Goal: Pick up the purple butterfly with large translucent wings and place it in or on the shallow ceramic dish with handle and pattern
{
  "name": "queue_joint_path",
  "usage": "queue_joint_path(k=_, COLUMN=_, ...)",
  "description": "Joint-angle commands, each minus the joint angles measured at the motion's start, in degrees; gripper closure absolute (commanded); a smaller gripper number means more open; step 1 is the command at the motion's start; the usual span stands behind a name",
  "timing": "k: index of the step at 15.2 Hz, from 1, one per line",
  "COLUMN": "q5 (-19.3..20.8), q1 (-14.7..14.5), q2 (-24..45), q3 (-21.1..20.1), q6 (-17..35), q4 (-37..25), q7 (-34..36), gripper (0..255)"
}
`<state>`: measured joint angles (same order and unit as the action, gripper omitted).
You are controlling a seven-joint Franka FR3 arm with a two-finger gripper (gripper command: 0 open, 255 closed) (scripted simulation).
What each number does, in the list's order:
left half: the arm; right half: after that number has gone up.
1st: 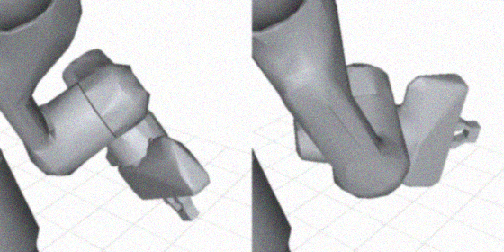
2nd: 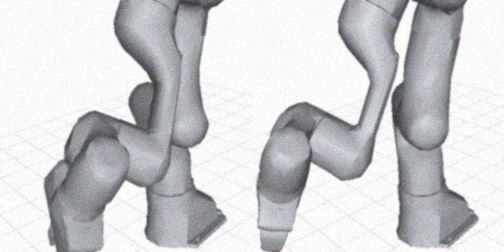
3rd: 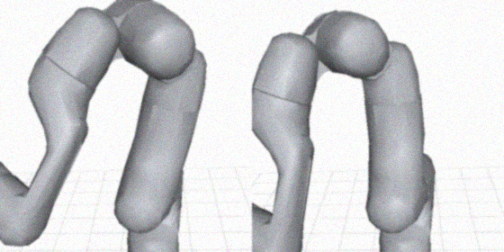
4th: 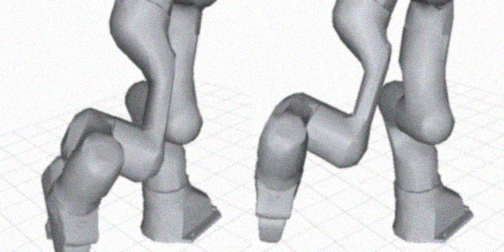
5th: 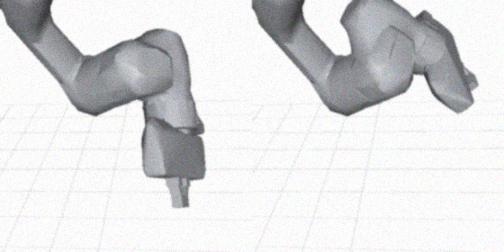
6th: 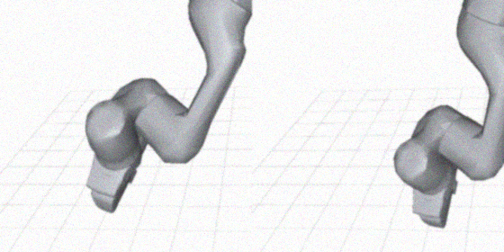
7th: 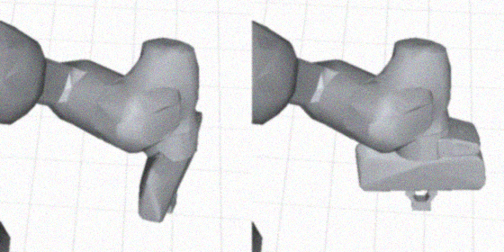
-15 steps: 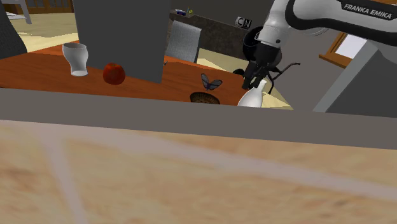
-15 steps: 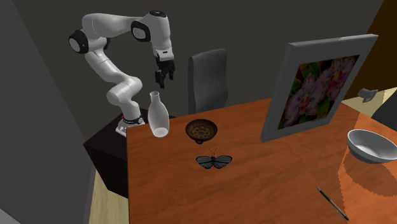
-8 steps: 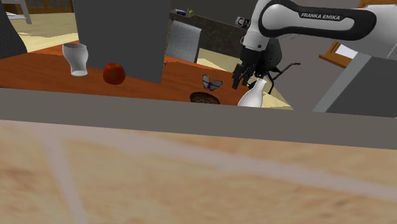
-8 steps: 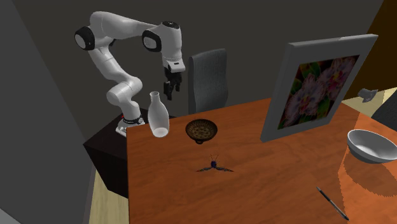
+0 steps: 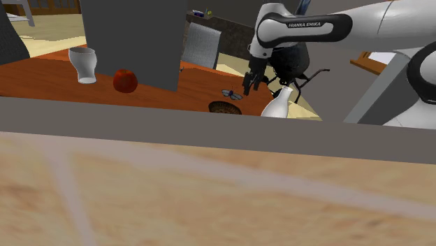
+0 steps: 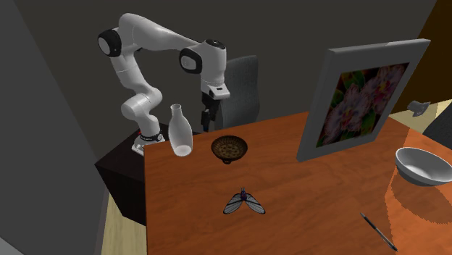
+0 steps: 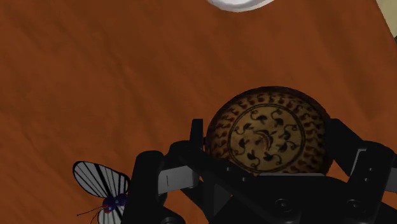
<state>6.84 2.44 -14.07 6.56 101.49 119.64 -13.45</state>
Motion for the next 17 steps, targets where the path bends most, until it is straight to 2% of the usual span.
queue_joint_path(k=1, q5=1.13, q1=0.24, q2=3.93, q3=0.45, q6=1.5, q4=-2.35, q7=-1.51, gripper=0)
queue_joint_path(k=10, q5=4.91, q1=1.46, q2=23.45, q3=1.8, q6=4.55, q4=-18.95, q7=-7.61, gripper=0)
queue_joint_path(k=17, q5=7.01, q1=2.71, q2=40.15, q3=2.33, q6=3.29, q4=-37.48, q7=-12.31, gripper=0)
